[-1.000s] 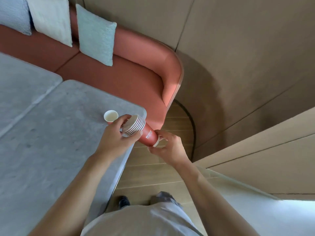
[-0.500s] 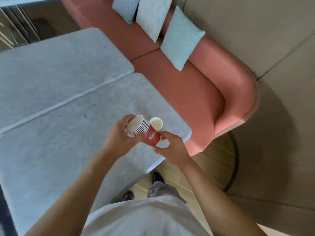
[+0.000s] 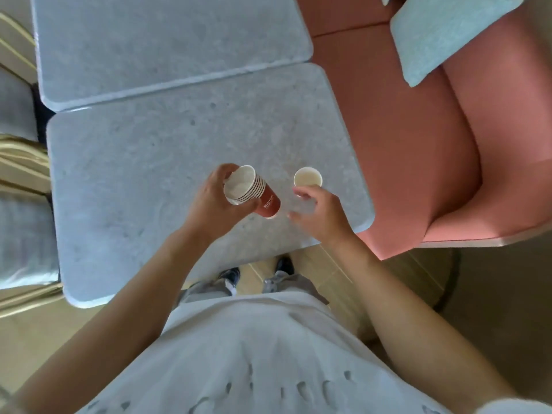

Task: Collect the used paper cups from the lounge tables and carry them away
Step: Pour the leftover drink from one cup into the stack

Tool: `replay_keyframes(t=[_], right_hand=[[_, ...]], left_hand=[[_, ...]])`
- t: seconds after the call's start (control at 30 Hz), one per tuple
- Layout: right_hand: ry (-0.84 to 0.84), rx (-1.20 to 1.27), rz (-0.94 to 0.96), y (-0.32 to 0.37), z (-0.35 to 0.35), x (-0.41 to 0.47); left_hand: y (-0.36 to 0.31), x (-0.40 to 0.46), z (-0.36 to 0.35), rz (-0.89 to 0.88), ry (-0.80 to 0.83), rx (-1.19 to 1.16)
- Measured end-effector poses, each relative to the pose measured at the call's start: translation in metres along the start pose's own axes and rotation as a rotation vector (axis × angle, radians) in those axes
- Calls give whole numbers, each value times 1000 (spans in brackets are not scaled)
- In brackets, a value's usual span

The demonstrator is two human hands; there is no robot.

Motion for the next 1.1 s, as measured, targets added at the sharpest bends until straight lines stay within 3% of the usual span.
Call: replay_keyframes(t=[0.2,0.37,0.7,1.1], right_hand=[[-99,-125,29,-25,18,14],[-61,-188,5,-41,17,28],[25,-114,-32,-58,4,55],[-14,-100,44,-63,-4,44]], left_hand=[[24,-11,-22,69,-72,101],[32,-20,-49,113,-69,144],[44,-34,-75,148,-57,251],[45,-49,-89,131,-60,325]])
Point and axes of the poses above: each hand's wrist, its own x-axis towards the middle knuckle, its own z-axis out of the back of the hand, y = z × x, the point moved 5 cm from there along x, towards the middle knuckle, and after that the axes turned 4 degrees about y, right-handed, at the moved point
